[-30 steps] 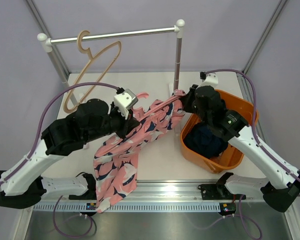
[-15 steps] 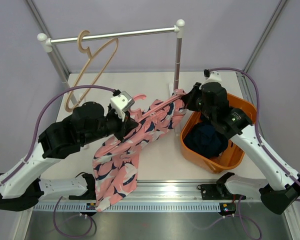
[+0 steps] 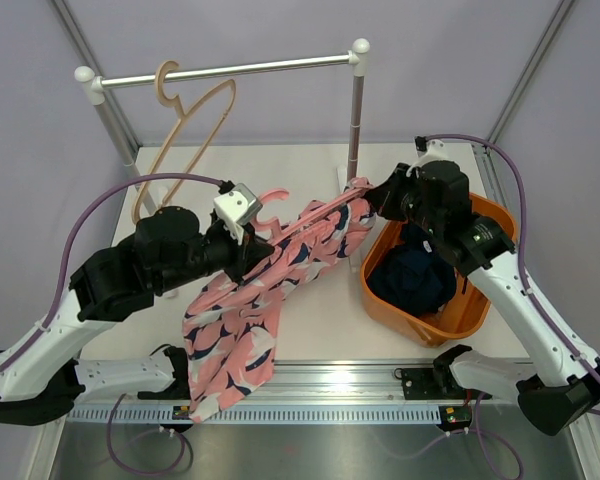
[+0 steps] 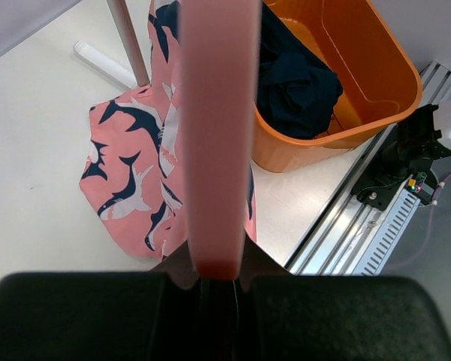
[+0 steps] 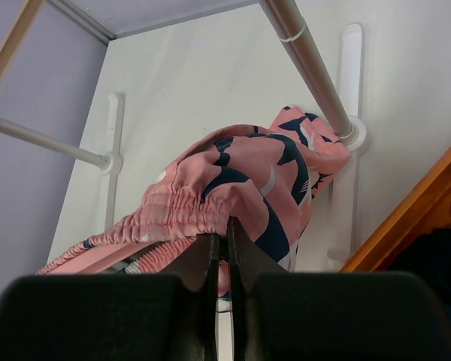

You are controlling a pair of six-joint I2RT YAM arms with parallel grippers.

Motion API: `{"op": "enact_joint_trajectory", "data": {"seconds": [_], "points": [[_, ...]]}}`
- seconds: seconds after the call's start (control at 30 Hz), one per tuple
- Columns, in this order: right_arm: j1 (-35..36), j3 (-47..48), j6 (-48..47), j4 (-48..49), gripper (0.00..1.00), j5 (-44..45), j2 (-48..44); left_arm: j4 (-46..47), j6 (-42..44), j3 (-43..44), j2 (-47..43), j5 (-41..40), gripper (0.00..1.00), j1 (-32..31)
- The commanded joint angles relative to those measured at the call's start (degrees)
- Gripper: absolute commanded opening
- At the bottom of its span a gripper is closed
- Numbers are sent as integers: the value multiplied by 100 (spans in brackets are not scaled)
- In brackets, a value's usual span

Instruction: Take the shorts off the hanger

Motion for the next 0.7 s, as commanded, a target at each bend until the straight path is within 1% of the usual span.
{"op": "enact_joint_trajectory", "data": {"seconds": [0.0,0.3,0.5,0.6,0.67], "points": [[-1010,-138,-649,-307,0,1539,70,-276,71,270,-780,341,0,-50],[-1433,-41,-860,-360,0,1134,246,-4,151,165,-1079,473,0,-59],[-1591,-68,-895,-316,0,896,351,259,318,86,-1308,1096,0,-50],[-1609,-77,-895,-281,0,721,360,286,353,77,-1387,1124,0,-50],[-1609,-94,-843,-246,0,598,352,321,353,59,-1396,957,0,-50]]}}
